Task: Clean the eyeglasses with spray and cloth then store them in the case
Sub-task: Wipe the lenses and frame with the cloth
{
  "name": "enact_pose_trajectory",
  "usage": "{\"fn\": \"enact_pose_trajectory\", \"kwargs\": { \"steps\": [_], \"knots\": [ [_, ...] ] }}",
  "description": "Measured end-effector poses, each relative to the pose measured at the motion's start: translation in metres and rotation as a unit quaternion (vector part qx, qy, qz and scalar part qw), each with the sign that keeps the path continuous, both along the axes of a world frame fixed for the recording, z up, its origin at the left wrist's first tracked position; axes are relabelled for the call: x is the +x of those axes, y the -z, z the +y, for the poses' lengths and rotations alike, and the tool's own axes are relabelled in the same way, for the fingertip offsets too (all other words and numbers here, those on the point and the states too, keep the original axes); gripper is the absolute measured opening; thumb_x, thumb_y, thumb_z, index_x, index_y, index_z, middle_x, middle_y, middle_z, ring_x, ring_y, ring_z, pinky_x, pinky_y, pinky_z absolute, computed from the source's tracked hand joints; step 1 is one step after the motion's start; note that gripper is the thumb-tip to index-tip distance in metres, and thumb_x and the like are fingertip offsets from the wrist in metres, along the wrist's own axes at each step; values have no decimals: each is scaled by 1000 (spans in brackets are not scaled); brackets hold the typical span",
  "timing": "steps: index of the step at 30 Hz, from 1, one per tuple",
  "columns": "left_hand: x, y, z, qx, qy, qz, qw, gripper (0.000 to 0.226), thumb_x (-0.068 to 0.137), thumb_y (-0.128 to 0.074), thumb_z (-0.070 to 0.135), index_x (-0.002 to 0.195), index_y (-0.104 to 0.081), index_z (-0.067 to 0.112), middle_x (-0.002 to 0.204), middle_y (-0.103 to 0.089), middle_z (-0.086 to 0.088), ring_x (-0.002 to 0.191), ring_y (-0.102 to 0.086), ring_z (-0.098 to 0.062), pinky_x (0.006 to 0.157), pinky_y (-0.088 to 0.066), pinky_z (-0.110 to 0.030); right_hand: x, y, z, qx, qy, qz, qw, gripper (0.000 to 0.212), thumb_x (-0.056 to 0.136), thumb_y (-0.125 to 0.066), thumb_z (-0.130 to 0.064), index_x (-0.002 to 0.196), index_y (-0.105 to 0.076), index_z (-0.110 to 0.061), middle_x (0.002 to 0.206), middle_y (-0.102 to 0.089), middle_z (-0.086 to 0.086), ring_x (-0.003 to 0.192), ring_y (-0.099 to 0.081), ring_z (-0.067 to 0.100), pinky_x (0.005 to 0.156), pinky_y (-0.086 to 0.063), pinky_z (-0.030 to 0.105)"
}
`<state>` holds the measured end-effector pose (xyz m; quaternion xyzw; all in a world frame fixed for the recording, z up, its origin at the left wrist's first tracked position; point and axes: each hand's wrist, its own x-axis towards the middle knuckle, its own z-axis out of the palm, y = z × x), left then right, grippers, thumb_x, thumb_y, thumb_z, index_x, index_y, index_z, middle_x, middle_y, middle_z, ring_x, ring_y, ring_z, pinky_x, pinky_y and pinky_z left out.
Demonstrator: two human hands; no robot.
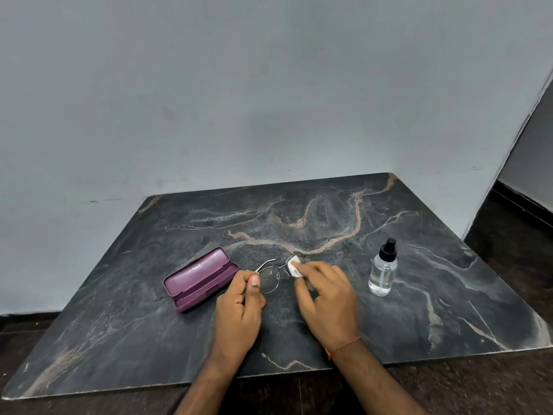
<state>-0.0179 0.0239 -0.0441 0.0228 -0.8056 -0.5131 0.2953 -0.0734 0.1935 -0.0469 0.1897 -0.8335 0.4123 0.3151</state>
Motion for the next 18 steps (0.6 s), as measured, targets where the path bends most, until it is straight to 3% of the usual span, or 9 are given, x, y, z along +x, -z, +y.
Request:
{"fn": "enact_pose_trajectory", "kwargs": {
  "steps": [5,10,15,18],
  "knots": [
    [0,0,1,-24,11,4,1000,30,109,-44,49,88,-58,33,63,-59,-1,53,-51,-7,53,-41,-25,-6,0,1,-41,55,-38,997,35,90,-78,-10,120,-80,-30,94,-68,-19,85,-57,8,80,-42,13],
    [0,1,1,-25,6,1,1000,28,107,-44,51,89,-58,35,61,-58,6,53,-52,-5,53,-41,-25,2,0,0,11,-33,18,999,29,92,-74,-15,119,-81,-24,102,-73,-14,87,-62,11,77,-53,23],
    [0,1,1,-25,0,6,1000,31,107,-43,50,88,-59,32,63,-61,10,55,-55,-6,54,-42,-22,-3,2,0,-18,48,-23,998,30,89,-79,-13,115,-81,-28,96,-72,-17,85,-61,10,77,-49,19],
    [0,1,1,-20,-4,10,1000,32,107,-44,50,88,-60,30,63,-61,11,55,-55,-6,54,-41,-20,-6,4,1,-33,56,-45,997,26,90,-77,-17,113,-81,-29,97,-75,-16,87,-64,11,79,-55,28]
  ]
}}
